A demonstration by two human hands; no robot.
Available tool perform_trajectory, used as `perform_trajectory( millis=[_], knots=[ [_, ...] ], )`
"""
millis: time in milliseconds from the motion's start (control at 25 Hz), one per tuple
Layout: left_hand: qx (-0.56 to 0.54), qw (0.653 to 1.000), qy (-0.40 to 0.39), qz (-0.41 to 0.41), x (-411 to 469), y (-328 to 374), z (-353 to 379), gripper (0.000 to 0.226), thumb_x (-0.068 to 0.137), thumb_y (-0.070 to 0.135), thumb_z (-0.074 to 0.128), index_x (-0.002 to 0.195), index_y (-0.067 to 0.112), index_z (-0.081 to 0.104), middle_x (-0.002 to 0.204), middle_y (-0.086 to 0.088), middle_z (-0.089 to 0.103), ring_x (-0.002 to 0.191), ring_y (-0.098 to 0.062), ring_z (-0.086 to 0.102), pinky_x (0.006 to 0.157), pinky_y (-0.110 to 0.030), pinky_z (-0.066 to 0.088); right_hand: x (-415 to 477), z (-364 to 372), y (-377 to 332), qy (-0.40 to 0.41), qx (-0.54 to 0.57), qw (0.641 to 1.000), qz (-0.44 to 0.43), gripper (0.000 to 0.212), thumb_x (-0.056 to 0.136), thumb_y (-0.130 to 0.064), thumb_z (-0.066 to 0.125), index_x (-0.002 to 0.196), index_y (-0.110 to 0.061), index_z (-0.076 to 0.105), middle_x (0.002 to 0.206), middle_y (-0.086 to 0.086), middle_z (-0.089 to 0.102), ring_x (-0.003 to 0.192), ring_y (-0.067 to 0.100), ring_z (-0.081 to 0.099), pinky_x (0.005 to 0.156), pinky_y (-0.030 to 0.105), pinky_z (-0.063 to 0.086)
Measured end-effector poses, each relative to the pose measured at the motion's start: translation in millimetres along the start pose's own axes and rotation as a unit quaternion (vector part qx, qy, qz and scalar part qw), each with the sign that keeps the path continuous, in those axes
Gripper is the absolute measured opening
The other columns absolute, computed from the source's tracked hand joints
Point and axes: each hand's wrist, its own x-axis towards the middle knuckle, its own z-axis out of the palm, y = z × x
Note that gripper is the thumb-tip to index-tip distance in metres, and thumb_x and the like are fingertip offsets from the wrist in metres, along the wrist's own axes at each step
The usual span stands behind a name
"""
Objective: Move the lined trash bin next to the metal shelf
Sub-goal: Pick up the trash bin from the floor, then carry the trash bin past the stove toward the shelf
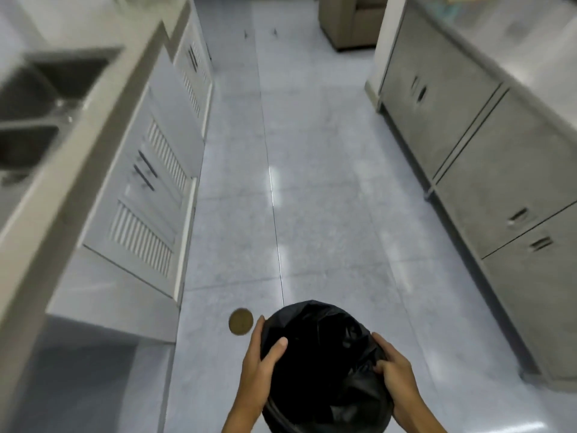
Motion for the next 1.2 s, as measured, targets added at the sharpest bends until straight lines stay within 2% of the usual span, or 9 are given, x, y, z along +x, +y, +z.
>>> perform_trajectory(
  millis=[80, 240, 320, 440, 600, 800, 960, 1120, 1200],
  knots=[
    [-0.006, 1.000, -0.004, 0.022, -20.4, 74.3, 4.7, 0.082, 0.092, 0.047, 0.070, 0.163, 0.033, 0.031, 0.152, 0.014, 0.047, 0.136, -0.012, 0.047, 0.111, -0.030, 0.039, -44.6, -2.6, -53.3, -0.001, 0.009, 0.999, -0.038, 0.062, 0.087, 0.023, 0.042, 0.139, -0.004, 0.061, 0.125, 0.010, 0.067, 0.103, 0.026, 0.061, 0.099, 0.040, 0.049],
    [-0.001, 0.997, -0.013, 0.072, -32.4, 193.0, 15.0, 0.112, 0.070, 0.076, 0.073, 0.163, 0.031, 0.032, 0.157, 0.006, 0.048, 0.141, -0.021, 0.048, 0.112, -0.033, 0.044, -97.6, -5.6, -160.4, -0.002, 0.079, 0.991, -0.107, 0.042, 0.092, 0.016, 0.053, 0.114, -0.016, 0.066, 0.092, -0.011, 0.067, 0.083, 0.007, 0.062, 0.087, 0.034, 0.049],
    [-0.005, 0.995, -0.011, 0.101, -24.5, 237.7, 23.7, 0.087, 0.090, 0.058, 0.066, 0.163, 0.024, 0.033, 0.158, -0.002, 0.048, 0.140, -0.024, 0.050, 0.101, -0.027, 0.047, -95.2, -6.6, -207.3, -0.002, 0.108, 0.985, -0.132, 0.039, 0.092, 0.011, 0.057, 0.125, -0.007, 0.067, 0.107, 0.000, 0.072, 0.093, 0.016, 0.067, 0.090, 0.035, 0.049],
    [-0.025, 0.990, 0.010, 0.137, -1.9, 288.5, 43.5, 0.066, 0.104, 0.039, 0.056, 0.163, 0.018, 0.034, 0.155, -0.006, 0.051, 0.140, -0.026, 0.052, 0.109, -0.032, 0.046, -78.5, -8.6, -268.8, -0.017, 0.123, 0.981, -0.152, 0.050, 0.093, 0.004, 0.062, 0.142, -0.002, 0.058, 0.133, 0.008, 0.066, 0.116, 0.027, 0.063, 0.098, 0.034, 0.049],
    [-0.076, 0.987, 0.032, 0.140, 42.6, 338.9, 67.9, 0.044, 0.104, 0.037, 0.055, 0.144, 0.020, 0.055, 0.135, 0.000, 0.064, 0.126, -0.017, 0.062, 0.101, -0.029, 0.052, -54.3, -12.1, -355.0, -0.071, 0.117, 0.975, -0.177, 0.028, 0.096, 0.003, 0.057, 0.112, -0.014, 0.072, 0.100, -0.007, 0.072, 0.089, 0.009, 0.068, 0.085, 0.025, 0.055],
    [-0.087, 0.985, 0.055, 0.135, 112.7, 392.7, 86.7, 0.090, 0.091, 0.051, 0.067, 0.146, -0.012, 0.035, 0.152, -0.038, 0.039, 0.144, -0.052, 0.039, 0.121, -0.060, 0.033, 7.3, 3.2, -449.8, -0.087, 0.105, 0.972, -0.193, 0.036, 0.096, -0.001, 0.059, 0.131, -0.008, 0.066, 0.115, 0.000, 0.072, 0.093, 0.005, 0.067, 0.078, 0.017, 0.054],
    [-0.101, 0.982, 0.046, 0.151, 183.3, 447.3, 90.1, 0.092, 0.091, 0.050, 0.068, 0.143, -0.017, 0.032, 0.149, -0.042, 0.037, 0.143, -0.056, 0.035, 0.121, -0.061, 0.029, 62.3, 31.5, -522.1, -0.099, 0.092, 0.967, -0.217, 0.046, 0.092, -0.007, 0.064, 0.138, -0.003, 0.062, 0.128, 0.010, 0.071, 0.115, 0.025, 0.069, 0.096, 0.030, 0.057],
    [-0.109, 0.979, 0.032, 0.171, 278.3, 509.7, 83.7, 0.089, 0.091, 0.048, 0.068, 0.138, -0.020, 0.035, 0.117, -0.033, 0.058, 0.120, -0.051, 0.054, 0.116, -0.059, 0.039, 120.7, 75.1, -601.2, -0.095, 0.103, 0.961, -0.237, 0.054, 0.092, -0.008, 0.065, 0.145, -0.003, 0.056, 0.141, 0.010, 0.064, 0.125, 0.025, 0.064, 0.102, 0.031, 0.054],
    [-0.103, 0.978, 0.033, 0.180, 322.5, 545.4, 79.3, 0.085, 0.093, 0.050, 0.066, 0.139, -0.016, 0.039, 0.134, -0.038, 0.051, 0.132, -0.055, 0.047, 0.117, -0.059, 0.039, 149.9, 98.6, -644.0, -0.092, 0.109, 0.959, -0.243, 0.057, 0.094, -0.007, 0.065, 0.149, -0.003, 0.051, 0.145, 0.009, 0.061, 0.128, 0.023, 0.061, 0.106, 0.033, 0.051]
  ],
)
